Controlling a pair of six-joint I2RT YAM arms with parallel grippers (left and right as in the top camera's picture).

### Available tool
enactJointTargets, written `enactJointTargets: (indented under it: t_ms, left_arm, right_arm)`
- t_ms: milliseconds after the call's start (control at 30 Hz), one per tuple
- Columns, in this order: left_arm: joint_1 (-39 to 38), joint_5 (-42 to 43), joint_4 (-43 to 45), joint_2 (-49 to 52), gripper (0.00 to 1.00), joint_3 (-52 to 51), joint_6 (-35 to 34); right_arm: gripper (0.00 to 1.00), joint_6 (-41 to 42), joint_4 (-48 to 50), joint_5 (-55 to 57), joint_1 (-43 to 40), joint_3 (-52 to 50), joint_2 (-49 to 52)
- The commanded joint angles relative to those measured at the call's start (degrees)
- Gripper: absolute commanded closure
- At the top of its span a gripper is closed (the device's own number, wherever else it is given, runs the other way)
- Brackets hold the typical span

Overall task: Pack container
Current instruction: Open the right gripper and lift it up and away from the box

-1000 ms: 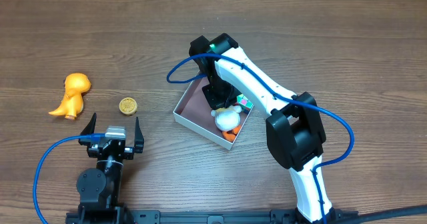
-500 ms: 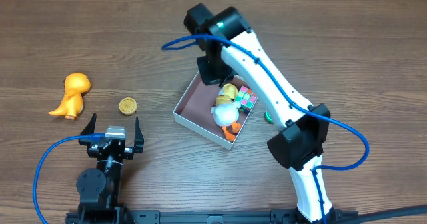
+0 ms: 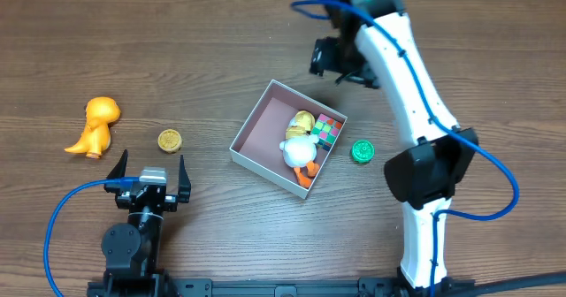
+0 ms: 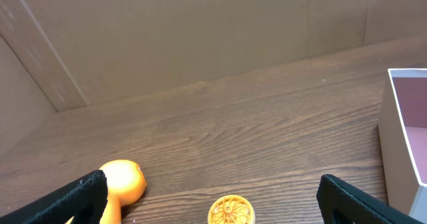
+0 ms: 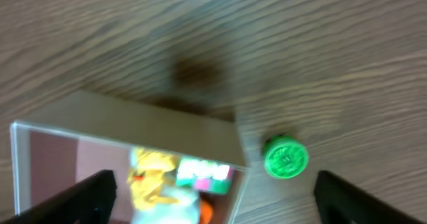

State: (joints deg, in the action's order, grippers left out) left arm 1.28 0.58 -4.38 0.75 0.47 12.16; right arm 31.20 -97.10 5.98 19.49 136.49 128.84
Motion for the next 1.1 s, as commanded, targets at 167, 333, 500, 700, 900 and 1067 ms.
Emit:
enactJointTargets:
  t_ms: [167, 333, 500, 700, 900, 1067]
  left_arm:
    - [0.6, -0.6, 0.0, -0.1, 0.00, -0.2, -0.6]
    - [0.6, -0.6, 0.0, -0.1, 0.00, -0.2, -0.6]
    - [0.6, -0.6, 0.0, -0.1, 0.00, -0.2, -0.6]
    - [0.6, -0.6, 0.0, -0.1, 0.00, -0.2, -0.6]
    - [0.6, -0.6, 0.0, -0.1, 0.00, -0.2, -0.6]
    - [0.6, -0.6, 0.0, -0.1, 0.00, -0.2, -0.6]
  right_arm:
    - [0.00, 1.0, 0.0, -3.6, -5.1, 0.4, -1.9]
    - [0.00, -7.5, 0.0, -9.4, -5.3, 0.4, -1.9]
    - [0.00, -10.7, 0.0, -17.8, -4.8, 0.4, -1.9]
    - [0.00, -13.4, 0.0, -23.6, -2.8, 0.4, -2.1]
    - [0.00, -9.2, 0.0, -12.4, -0.6, 0.4, -5.9]
    - [0.00, -8.4, 0.0, -7.9, -1.1, 0.4, -12.1]
